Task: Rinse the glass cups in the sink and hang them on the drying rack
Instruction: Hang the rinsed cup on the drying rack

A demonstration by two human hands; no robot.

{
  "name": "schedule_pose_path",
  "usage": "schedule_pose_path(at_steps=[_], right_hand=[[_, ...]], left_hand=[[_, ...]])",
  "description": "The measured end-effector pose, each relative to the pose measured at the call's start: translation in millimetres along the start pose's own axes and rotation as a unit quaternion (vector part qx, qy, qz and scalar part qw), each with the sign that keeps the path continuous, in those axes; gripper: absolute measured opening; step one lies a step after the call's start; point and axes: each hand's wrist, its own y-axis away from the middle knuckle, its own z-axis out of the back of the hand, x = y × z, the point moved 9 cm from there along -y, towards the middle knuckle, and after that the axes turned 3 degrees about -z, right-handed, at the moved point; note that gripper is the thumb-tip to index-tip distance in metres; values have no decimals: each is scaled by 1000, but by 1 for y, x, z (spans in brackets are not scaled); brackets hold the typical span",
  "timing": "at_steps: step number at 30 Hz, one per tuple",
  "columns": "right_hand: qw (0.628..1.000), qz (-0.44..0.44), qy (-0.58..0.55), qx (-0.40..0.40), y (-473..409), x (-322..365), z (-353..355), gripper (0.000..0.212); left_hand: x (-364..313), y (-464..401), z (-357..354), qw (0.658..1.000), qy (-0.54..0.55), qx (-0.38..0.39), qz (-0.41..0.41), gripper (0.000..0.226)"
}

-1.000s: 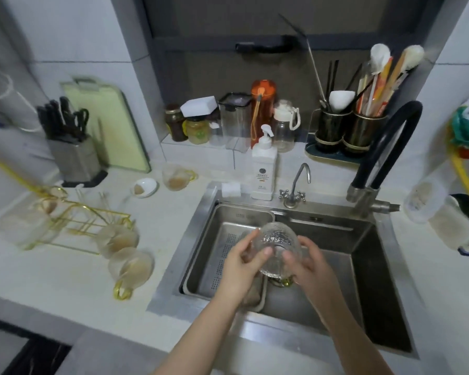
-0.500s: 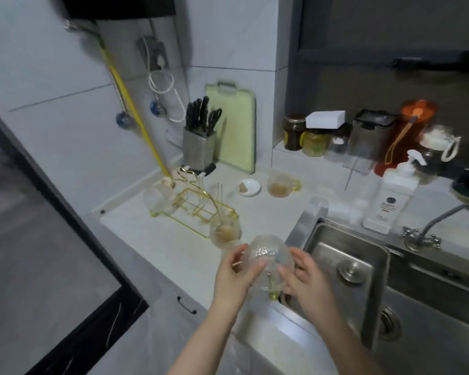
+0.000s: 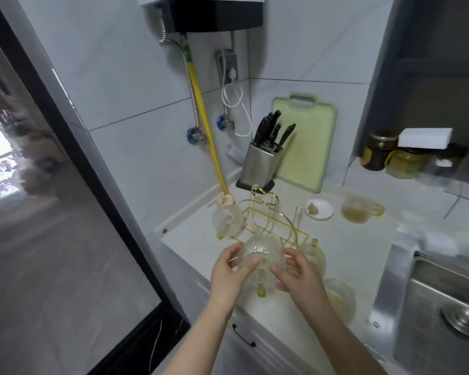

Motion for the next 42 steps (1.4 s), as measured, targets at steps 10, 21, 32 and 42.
schedule_pose_path(at_steps=[10,21,32,42], right_hand=[[998,-37,-44,-38,-78,-21,-40,45],[994,-81,-38,-67,-142,-60,-55,51],[981,-85,25,-173,-149,-70,-67,40],[962,-110,41,-246,-145,-90,-70,45]], left_hand=[[18,-96,16,998,-58,19,28,61],[32,-167,5,985,-150,88,11,40],[42,-195,6,976,-195,99,-23,35],[71,-196,2,984,-159,76,15,32]])
